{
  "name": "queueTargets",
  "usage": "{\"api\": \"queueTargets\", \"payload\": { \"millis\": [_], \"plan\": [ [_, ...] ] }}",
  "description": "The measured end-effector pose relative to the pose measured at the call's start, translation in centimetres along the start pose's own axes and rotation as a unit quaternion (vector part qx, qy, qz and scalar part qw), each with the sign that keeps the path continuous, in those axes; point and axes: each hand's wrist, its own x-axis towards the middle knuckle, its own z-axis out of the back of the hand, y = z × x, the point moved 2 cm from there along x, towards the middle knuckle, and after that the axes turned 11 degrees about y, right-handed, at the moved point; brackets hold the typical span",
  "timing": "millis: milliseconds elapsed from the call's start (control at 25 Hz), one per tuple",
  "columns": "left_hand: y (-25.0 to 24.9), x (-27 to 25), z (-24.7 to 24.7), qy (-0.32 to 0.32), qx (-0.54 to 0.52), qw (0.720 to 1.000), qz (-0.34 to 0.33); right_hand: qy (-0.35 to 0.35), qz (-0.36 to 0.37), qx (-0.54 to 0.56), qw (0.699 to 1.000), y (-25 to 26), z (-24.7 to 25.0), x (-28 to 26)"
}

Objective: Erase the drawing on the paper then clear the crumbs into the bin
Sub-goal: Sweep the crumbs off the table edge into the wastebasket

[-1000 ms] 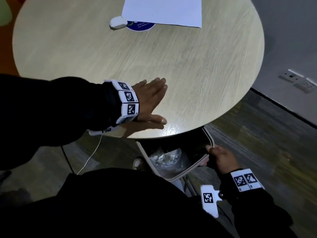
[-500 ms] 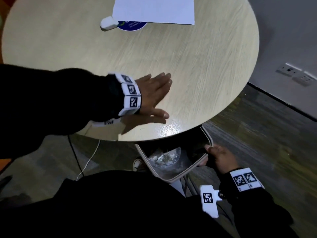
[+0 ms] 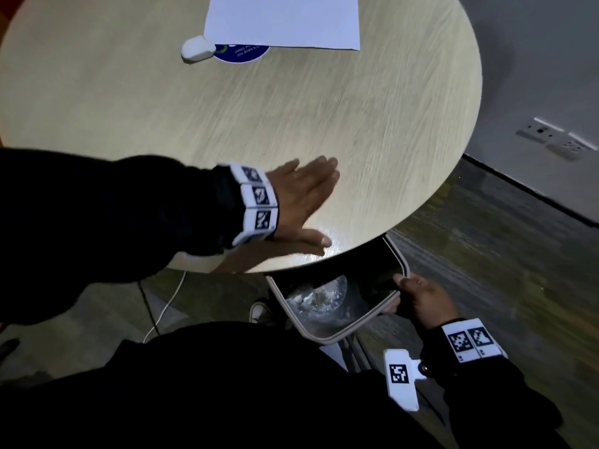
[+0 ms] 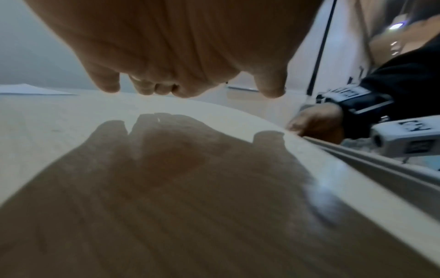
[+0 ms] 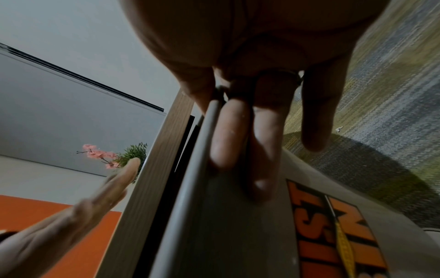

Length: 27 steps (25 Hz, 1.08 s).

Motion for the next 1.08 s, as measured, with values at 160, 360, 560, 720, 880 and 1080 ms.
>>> {"api": "queueTargets", "payload": {
  "millis": [160, 360, 560, 720, 880, 1080],
  "plan": [
    [-2.7, -0.4, -2.8, 0.007, 0.03, 0.996, -0.083, 0.007, 0.004, 0.003, 1.0, 0.2, -0.2, 0.3],
    [-2.9, -2.4, -2.9, -0.009, -0.012, 0.993, -0.115, 0.006, 0.001, 0.015, 1.0, 0.2, -0.1, 0.2],
    [12.1, -1.7, -1.3, -0.018, -0.102, 0.977, 0.187, -0.006, -0.006, 0.012, 1.0, 0.9, -0.6, -0.1],
    [10.3, -2.4, -3.0, 0.049, -0.078, 0.986, 0.141, -0.007, -0.01, 0.018, 1.0, 0.7, -0.5, 0.0],
    [0.9, -4.0, -4.8, 0.075, -0.023, 0.996, -0.047, -0.009, -0.009, 0.019, 1.0, 0.8, -0.6, -0.3],
    [4.2, -3.2, -2.5, -0.007, -0.059, 0.997, 0.049, 0.0, -0.011, 0.011, 1.0, 1.1, -1.0, -0.4]
  ]
}}
